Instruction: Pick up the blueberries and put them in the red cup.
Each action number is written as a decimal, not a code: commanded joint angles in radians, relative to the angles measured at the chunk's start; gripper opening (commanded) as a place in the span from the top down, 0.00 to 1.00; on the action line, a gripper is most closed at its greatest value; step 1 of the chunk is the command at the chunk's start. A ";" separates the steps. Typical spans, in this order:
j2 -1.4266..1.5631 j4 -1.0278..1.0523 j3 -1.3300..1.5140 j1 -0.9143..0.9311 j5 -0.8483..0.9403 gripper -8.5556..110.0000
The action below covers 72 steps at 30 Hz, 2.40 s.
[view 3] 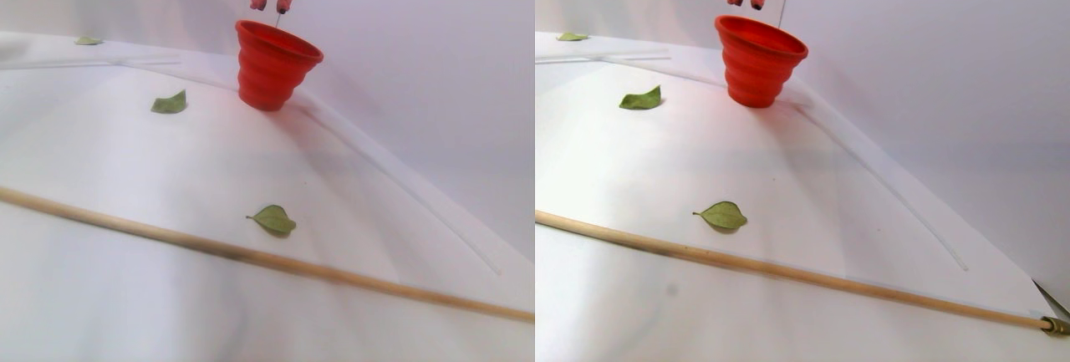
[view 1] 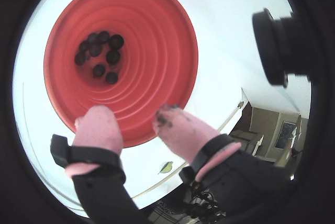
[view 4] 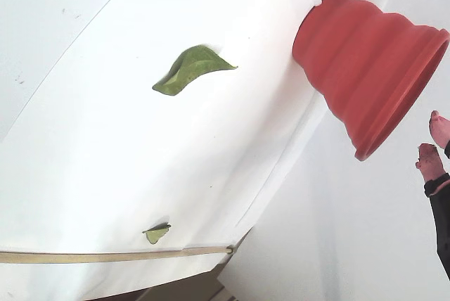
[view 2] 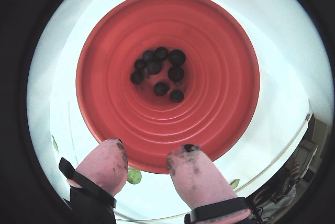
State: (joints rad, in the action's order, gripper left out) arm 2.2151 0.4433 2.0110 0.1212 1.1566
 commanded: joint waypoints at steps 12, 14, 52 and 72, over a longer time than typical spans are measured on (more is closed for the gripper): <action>0.213 0.095 0.026 0.021 -0.133 0.80; 0.233 0.117 0.029 0.017 -0.160 0.80; 0.723 0.629 0.008 -0.034 -0.606 0.80; 1.002 1.051 -0.130 -0.034 -0.838 0.81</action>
State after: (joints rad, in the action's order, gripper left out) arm 3.1493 1.4281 2.0141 0.0644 0.3543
